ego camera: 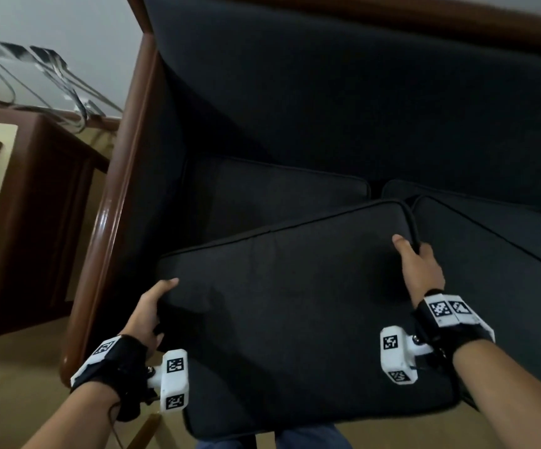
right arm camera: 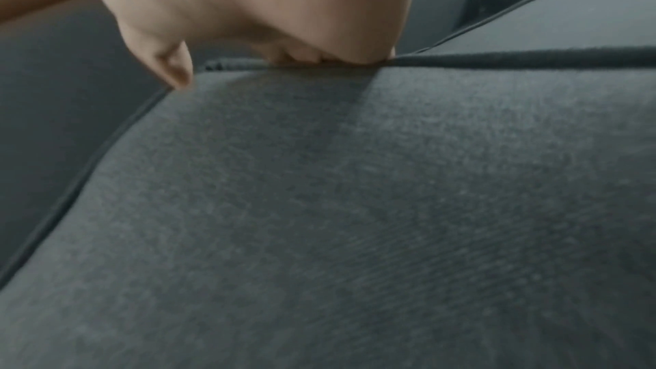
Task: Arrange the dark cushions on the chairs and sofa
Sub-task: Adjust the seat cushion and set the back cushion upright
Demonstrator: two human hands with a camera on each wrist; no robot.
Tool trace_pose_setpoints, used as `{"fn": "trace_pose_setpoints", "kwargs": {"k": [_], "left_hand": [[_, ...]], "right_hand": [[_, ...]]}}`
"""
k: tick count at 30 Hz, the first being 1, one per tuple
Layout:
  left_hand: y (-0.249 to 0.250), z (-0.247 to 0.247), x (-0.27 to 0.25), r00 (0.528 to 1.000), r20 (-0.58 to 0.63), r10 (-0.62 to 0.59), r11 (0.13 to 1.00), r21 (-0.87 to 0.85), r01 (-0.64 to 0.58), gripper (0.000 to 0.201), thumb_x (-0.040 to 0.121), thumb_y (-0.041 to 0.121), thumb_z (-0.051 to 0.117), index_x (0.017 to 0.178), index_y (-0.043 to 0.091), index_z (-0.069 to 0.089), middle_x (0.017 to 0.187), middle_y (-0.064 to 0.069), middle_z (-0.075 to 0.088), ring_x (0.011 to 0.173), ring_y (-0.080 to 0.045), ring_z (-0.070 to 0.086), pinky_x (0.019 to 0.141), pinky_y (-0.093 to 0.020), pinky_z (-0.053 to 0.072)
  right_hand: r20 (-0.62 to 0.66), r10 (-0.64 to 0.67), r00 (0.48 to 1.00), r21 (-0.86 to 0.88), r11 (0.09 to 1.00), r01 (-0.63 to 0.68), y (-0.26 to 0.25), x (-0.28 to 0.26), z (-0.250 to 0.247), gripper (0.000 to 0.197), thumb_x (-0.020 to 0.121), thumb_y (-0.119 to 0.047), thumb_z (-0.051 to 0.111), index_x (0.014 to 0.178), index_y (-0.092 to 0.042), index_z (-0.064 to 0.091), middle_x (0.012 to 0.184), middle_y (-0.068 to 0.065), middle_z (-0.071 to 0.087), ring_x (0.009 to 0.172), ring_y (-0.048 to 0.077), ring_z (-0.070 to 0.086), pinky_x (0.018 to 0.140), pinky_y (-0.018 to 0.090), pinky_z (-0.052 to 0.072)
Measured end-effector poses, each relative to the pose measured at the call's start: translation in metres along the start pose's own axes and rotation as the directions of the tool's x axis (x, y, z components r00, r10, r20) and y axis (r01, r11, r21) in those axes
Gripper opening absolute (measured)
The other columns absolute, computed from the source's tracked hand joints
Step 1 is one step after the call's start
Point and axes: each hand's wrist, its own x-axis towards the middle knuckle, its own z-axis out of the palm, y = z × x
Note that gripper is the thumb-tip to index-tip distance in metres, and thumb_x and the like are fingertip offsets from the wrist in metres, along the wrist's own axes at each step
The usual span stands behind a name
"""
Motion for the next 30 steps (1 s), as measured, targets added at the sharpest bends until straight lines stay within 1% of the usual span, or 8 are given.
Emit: {"fn": "trace_pose_setpoints", "kwargs": {"k": [4,8,14,19,22,24,27,30], "left_hand": [[0.023,0.001,-0.031,0.995,-0.012,0.101,0.989,-0.104,-0.101,0.051,0.072,0.058,0.059,0.109,0.024,0.068,0.104,0.002,0.066,0.096,-0.021,0.054,0.074,-0.036,0.035],[0.052,0.012,-0.079,0.983,-0.008,0.181,0.971,-0.160,-0.180,0.044,0.076,0.059,0.052,0.106,0.030,0.068,0.105,0.005,0.065,0.096,-0.018,0.054,0.078,-0.035,0.035],[0.086,0.019,-0.139,0.934,-0.075,0.349,0.900,-0.252,-0.356,0.044,0.084,0.058,0.046,0.112,0.030,0.066,0.101,0.008,0.065,0.089,-0.012,0.055,0.071,-0.031,0.036],[0.112,0.005,-0.167,0.888,-0.143,0.437,0.796,-0.398,-0.456,0.044,0.077,0.063,0.051,0.096,0.027,0.067,0.080,0.010,0.062,0.076,-0.012,0.058,0.064,-0.025,0.041],[0.122,-0.003,-0.170,0.867,-0.121,0.483,0.732,-0.488,-0.476,0.061,0.068,0.063,0.062,0.111,0.022,0.074,0.102,0.003,0.070,0.103,-0.021,0.066,0.093,-0.034,0.048],[0.126,-0.007,-0.167,0.862,-0.089,0.499,0.725,-0.503,-0.471,0.061,0.065,0.061,0.066,0.111,0.022,0.073,0.106,0.002,0.069,0.105,-0.022,0.064,0.099,-0.036,0.045],[0.124,-0.009,-0.153,0.889,-0.120,0.442,0.786,-0.426,-0.448,0.065,0.056,0.063,0.072,0.108,0.024,0.072,0.115,0.001,0.069,0.113,-0.023,0.063,0.107,-0.041,0.042],[0.112,-0.015,-0.128,0.927,-0.195,0.321,0.919,-0.170,-0.355,0.083,0.045,0.076,0.076,0.115,0.034,0.065,0.126,-0.001,0.065,0.117,-0.028,0.059,0.105,-0.050,0.044]], "right_hand": [[-0.068,0.092,0.993,0.255,0.964,-0.072,-0.003,-0.022,-0.026,0.087,0.084,-0.077,0.038,0.144,-0.014,0.042,0.147,0.014,0.045,0.135,0.035,0.040,0.112,0.045,0.029],[-0.065,0.162,0.985,0.527,0.843,-0.104,-0.004,-0.038,-0.059,0.133,0.036,-0.106,0.036,0.140,-0.024,0.047,0.144,0.003,0.051,0.131,0.025,0.047,0.112,0.048,0.034],[-0.068,0.107,0.992,0.734,0.679,-0.023,-0.009,-0.078,-0.094,0.117,0.042,-0.097,0.054,0.135,-0.027,0.053,0.136,0.001,0.058,0.125,0.023,0.054,0.107,0.047,0.042],[-0.087,-0.031,0.996,0.863,0.496,0.090,-0.039,-0.093,-0.110,0.092,0.049,-0.080,0.070,0.125,-0.029,0.063,0.122,-0.003,0.068,0.113,0.018,0.063,0.101,0.041,0.049],[-0.148,-0.089,0.985,0.898,0.404,0.172,-0.056,-0.092,-0.114,0.066,0.068,-0.064,0.066,0.121,-0.024,0.066,0.119,0.000,0.070,0.111,0.019,0.066,0.098,0.041,0.051],[-0.181,-0.074,0.981,0.909,0.369,0.196,-0.062,-0.087,-0.110,0.058,0.072,-0.055,0.066,0.117,-0.019,0.068,0.118,0.005,0.070,0.110,0.023,0.066,0.097,0.043,0.051],[-0.119,-0.037,0.992,0.907,0.402,0.124,-0.059,-0.074,-0.099,0.053,0.069,-0.044,0.065,0.110,-0.011,0.070,0.114,0.011,0.070,0.110,0.029,0.064,0.092,0.040,0.052],[-0.037,0.025,0.999,0.711,0.703,0.009,-0.047,-0.073,-0.082,0.045,0.082,-0.036,0.061,0.120,-0.012,0.060,0.115,0.009,0.062,0.107,0.030,0.060,0.081,0.035,0.045]]}}
